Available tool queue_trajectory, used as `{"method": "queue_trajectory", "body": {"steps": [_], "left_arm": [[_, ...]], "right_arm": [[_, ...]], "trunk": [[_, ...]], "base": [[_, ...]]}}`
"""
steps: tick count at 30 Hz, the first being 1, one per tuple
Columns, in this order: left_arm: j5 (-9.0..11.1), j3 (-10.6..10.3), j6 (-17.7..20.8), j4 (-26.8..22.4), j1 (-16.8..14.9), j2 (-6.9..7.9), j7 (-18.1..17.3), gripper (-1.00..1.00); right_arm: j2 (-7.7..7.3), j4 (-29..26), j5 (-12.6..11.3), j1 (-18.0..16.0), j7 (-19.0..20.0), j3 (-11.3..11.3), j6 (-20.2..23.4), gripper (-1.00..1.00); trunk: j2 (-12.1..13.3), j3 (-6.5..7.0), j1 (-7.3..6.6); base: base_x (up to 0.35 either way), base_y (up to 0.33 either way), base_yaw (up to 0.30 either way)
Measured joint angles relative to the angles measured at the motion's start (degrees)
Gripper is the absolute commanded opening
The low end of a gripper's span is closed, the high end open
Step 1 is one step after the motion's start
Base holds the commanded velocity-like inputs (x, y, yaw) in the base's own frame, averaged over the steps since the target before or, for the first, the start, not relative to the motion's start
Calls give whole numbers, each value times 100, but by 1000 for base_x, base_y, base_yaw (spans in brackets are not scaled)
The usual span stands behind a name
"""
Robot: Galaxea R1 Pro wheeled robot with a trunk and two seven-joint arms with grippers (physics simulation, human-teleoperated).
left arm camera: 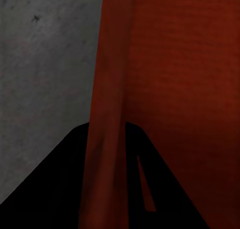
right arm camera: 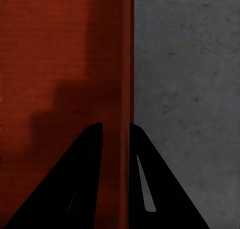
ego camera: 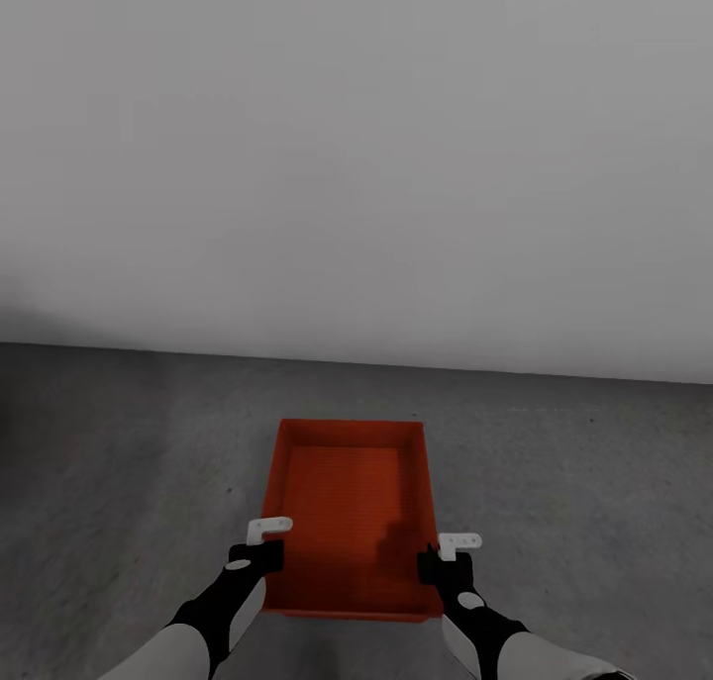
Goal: Move the two storage containers from the living room to the garage. In the garage, place one container on the floor and stack the other container on top of it (either order is fine).
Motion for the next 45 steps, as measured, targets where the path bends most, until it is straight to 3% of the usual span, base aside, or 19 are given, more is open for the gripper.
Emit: {"method": "queue_trajectory", "body": {"steps": [11,12,13,40,45], "left_arm": [[-15,4,10,-5,0,-2,4,-100],[-15,3,10,-5,0,-2,4,100],[-20,29,12,33,6,-17,35,100],[-11,40,4,-21,5,-18,24,100],[-8,40,4,-22,5,-18,28,100]], "right_arm": [[-3,-1,18,-1,6,-15,6,-100],[-2,-1,16,-1,5,-14,5,100],[-2,-19,99,5,41,-292,19,100],[7,-19,97,7,42,-301,-16,100],[8,-19,96,5,42,-300,-18,100]], "trunk": [[0,0,-1],[0,0,-1],[2,-2,31],[1,-2,33],[200,87,-76]], "base": [[0,0,0],[0,0,0],[0,0,0],[0,0,0],[0,0,0]]}}
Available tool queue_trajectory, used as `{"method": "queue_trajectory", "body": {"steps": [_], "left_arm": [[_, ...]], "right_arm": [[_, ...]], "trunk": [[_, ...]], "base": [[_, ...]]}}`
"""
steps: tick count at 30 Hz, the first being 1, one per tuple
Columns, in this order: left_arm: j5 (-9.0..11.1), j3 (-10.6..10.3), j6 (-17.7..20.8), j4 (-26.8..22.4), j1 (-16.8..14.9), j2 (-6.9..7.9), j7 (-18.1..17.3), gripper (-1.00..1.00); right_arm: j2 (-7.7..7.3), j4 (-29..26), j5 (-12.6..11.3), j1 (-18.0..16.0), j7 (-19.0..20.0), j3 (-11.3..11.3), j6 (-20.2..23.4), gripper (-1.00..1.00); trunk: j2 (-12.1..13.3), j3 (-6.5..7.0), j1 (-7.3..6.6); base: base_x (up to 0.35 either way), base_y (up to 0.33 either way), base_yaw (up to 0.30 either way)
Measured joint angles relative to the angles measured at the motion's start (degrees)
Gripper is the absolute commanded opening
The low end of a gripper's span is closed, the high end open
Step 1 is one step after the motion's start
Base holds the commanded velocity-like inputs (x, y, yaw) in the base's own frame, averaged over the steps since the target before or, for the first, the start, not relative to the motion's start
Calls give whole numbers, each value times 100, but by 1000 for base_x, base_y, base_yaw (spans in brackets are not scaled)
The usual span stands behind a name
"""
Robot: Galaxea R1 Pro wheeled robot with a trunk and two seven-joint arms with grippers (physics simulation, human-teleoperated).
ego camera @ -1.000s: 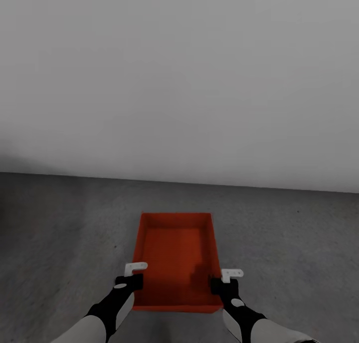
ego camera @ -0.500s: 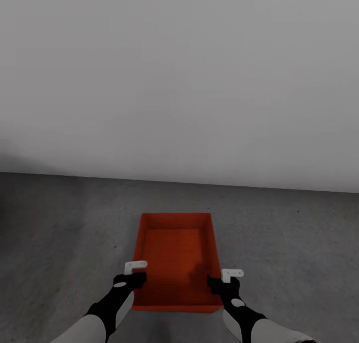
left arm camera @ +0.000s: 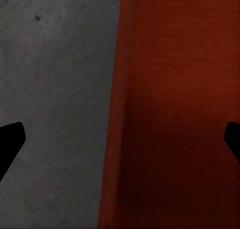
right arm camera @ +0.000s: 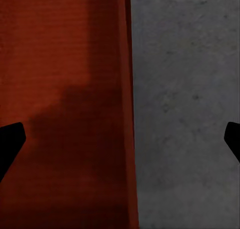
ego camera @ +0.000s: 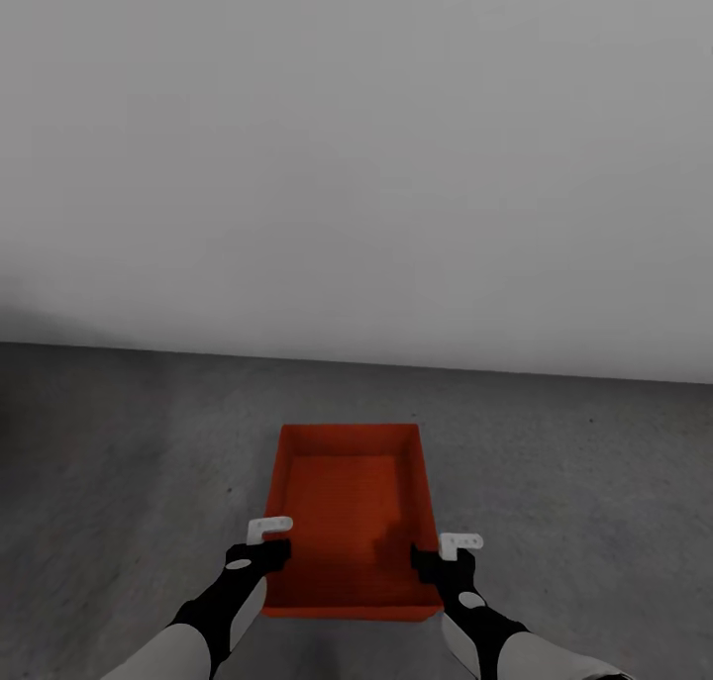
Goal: Move the two storage containers from the living room to the garage. In the garage, place one container on the floor and stack the other container on top of it (either order is fine).
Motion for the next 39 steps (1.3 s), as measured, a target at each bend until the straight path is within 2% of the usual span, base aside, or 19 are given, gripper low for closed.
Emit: {"method": "queue_trajectory", "body": {"steps": [39], "left_arm": [[6,22,-6,7,0,9,2,100]], "right_arm": [[9,0,0,0,0,0,5,100]], "trunk": [[1564,700,-857]], "base": [[0,0,0]]}}
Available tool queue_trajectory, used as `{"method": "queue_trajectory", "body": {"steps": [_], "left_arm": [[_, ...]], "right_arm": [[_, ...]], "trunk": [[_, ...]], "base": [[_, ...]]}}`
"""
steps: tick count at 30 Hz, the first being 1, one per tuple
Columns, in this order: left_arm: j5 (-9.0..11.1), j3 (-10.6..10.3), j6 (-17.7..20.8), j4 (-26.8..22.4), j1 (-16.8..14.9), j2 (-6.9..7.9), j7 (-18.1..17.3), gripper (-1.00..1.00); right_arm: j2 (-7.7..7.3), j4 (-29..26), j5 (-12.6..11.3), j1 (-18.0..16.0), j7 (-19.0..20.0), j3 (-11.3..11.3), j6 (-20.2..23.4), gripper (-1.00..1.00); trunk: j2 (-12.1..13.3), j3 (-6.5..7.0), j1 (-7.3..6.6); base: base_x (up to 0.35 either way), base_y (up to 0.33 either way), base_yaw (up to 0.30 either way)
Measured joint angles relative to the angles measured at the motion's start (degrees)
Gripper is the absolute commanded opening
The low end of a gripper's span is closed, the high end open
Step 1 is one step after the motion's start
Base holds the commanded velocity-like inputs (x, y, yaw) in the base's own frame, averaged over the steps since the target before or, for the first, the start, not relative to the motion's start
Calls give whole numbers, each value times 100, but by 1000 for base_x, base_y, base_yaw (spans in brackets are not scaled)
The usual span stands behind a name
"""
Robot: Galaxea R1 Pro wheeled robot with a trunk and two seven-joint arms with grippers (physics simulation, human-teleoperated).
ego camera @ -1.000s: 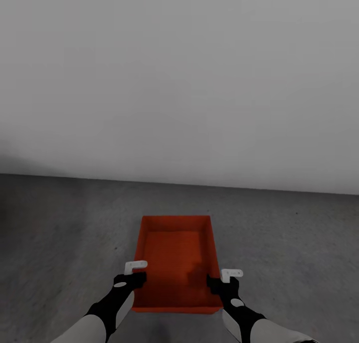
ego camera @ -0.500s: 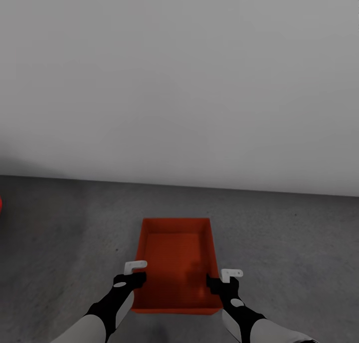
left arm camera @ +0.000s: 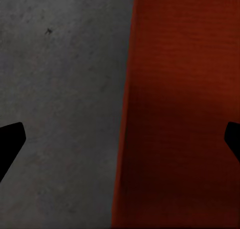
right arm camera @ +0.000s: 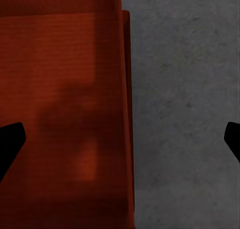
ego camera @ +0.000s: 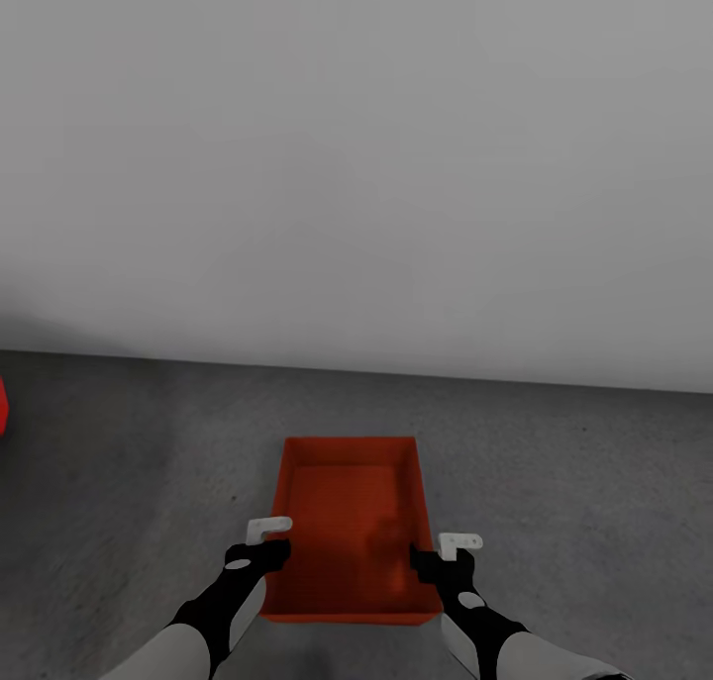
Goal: Move the two storage containers from the living room to the garage. In the garage, place one container on the floor and stack the other container on top of it (either order is fine).
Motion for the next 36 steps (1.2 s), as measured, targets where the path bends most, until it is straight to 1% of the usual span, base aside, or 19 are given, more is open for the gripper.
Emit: {"method": "queue_trajectory", "body": {"steps": [36], "left_arm": [[3,7,6,20,1,8,0,100]], "right_arm": [[0,-1,0,2,0,0,0,100]], "trunk": [[1444,647,-791]], "base": [[0,0,0]]}}
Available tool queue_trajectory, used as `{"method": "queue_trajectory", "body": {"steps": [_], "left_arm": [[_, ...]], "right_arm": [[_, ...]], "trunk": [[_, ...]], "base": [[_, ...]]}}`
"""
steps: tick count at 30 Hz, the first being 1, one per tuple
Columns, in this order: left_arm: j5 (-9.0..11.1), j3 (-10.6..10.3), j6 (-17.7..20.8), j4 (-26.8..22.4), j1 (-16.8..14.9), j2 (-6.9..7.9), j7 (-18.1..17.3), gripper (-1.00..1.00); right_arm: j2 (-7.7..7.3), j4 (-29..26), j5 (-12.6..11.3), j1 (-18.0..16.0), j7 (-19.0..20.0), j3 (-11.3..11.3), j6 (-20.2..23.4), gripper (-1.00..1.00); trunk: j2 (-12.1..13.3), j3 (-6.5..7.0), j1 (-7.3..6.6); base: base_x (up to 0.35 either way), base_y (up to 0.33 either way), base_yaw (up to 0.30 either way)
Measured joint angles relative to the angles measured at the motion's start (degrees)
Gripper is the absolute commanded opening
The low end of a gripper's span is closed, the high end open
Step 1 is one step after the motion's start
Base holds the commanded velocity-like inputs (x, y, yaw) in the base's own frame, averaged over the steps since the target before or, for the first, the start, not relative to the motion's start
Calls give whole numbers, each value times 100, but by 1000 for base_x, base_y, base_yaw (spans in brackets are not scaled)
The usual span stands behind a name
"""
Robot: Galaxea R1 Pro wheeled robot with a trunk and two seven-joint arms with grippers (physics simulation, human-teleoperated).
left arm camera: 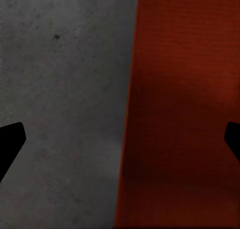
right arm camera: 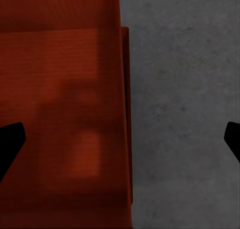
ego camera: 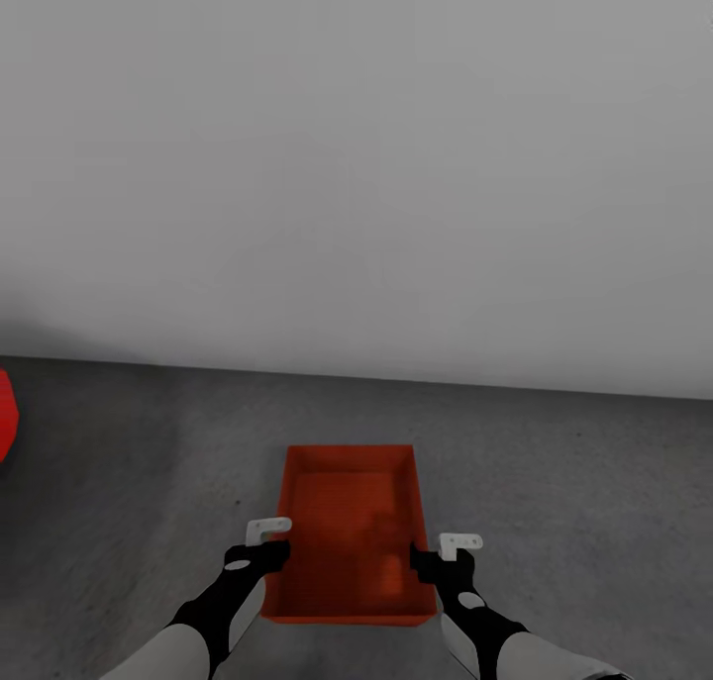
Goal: Move the two storage containers from the living room to the garage. In the garage, place one container on the floor and stack the other container on top of it (either order is fine).
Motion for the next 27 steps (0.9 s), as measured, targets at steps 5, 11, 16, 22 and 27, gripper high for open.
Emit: {"method": "queue_trajectory", "body": {"steps": [5,11,16,22,27], "left_arm": [[0,0,0,0,1,1,0,100],[0,1,0,0,0,1,0,100],[0,2,0,0,0,1,0,100],[3,3,0,0,0,1,0,100],[5,3,0,0,0,1,0,100]], "right_arm": [[0,1,1,0,0,0,1,100],[0,0,0,-2,0,0,1,100],[0,0,0,-2,0,0,1,100],[0,1,1,-2,0,0,1,100],[0,-1,0,-1,0,0,2,100]], "trunk": [[201,90,-110],[441,198,-242],[642,287,-352],[883,395,-483],[1084,485,-593]], "base": [[0,0,0],[0,0,0],[0,0,0],[0,0,0],[0,0,0]]}}
